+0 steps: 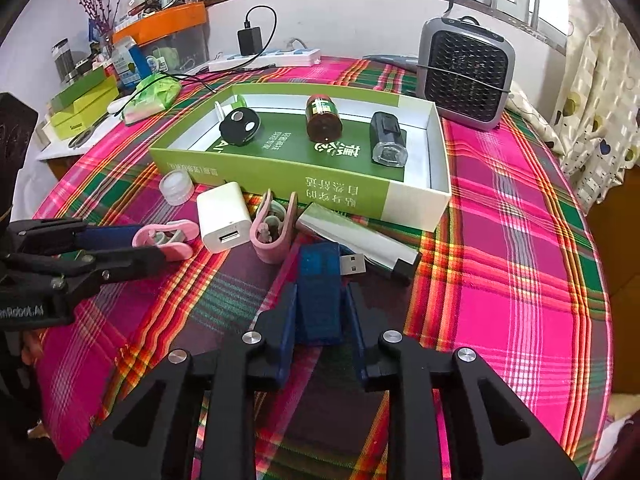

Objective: Organize rigid objects
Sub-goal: 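Grasp blue USB stick with right tool while left tool moves toward pink clip, then close left tool on pink hook-shaped clip while right tool holds USB stick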

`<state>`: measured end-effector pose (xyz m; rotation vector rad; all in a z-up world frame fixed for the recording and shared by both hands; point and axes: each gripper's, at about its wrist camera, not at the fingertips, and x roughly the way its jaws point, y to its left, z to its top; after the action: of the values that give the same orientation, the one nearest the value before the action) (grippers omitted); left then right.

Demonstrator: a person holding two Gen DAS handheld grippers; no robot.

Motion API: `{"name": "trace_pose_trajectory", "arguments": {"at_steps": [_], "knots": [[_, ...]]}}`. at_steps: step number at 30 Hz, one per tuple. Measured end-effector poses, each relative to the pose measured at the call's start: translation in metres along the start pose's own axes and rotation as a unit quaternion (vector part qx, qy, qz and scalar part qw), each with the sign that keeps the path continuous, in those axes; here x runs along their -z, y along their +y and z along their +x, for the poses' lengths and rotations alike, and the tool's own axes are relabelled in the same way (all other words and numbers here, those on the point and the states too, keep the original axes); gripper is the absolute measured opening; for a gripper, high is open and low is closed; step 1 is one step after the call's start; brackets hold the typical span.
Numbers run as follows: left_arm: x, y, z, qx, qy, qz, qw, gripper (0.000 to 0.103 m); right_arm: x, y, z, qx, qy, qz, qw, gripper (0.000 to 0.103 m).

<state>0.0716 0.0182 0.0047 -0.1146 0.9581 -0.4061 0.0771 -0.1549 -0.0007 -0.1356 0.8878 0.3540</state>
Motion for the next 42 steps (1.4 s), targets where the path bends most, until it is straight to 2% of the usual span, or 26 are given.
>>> {"name": "trace_pose_trajectory", "arguments": {"at_steps": [7,11,13,24,38,40,42], "knots": [[0.004,-0.012,0.001,-0.009,0.002,0.02,0.9998,0.043,0.005,-0.003,-0.004,0.003,-0.002,0.001,1.0,0.023],[0.001,-0.015,0.001,-0.052,-0.004,0.038,0.9979,0.043,0.008,-0.007,-0.007,0.003,-0.002,0.005,1.0,0.023],[-0.001,-0.015,0.004,-0.062,-0.002,0.044,0.9971,0.043,0.008,-0.008,-0.007,0.004,-0.003,0.007,1.0,0.023],[-0.011,-0.021,0.016,-0.079,0.003,0.07,0.9944,0.043,0.007,-0.01,-0.008,0.003,-0.003,0.004,1.0,0.023],[-0.014,-0.024,0.022,-0.103,-0.008,0.074,0.9918,0.043,0.005,-0.009,-0.005,0.002,-0.002,0.001,1.0,0.023],[-0.014,-0.024,0.022,-0.106,-0.009,0.073,0.9916,0.041,0.005,-0.009,-0.005,0.002,-0.002,0.001,1.0,0.023],[-0.013,-0.024,0.021,-0.112,-0.01,0.073,0.991,0.035,0.005,-0.009,-0.005,0.003,-0.002,0.001,1.0,0.023]]}}
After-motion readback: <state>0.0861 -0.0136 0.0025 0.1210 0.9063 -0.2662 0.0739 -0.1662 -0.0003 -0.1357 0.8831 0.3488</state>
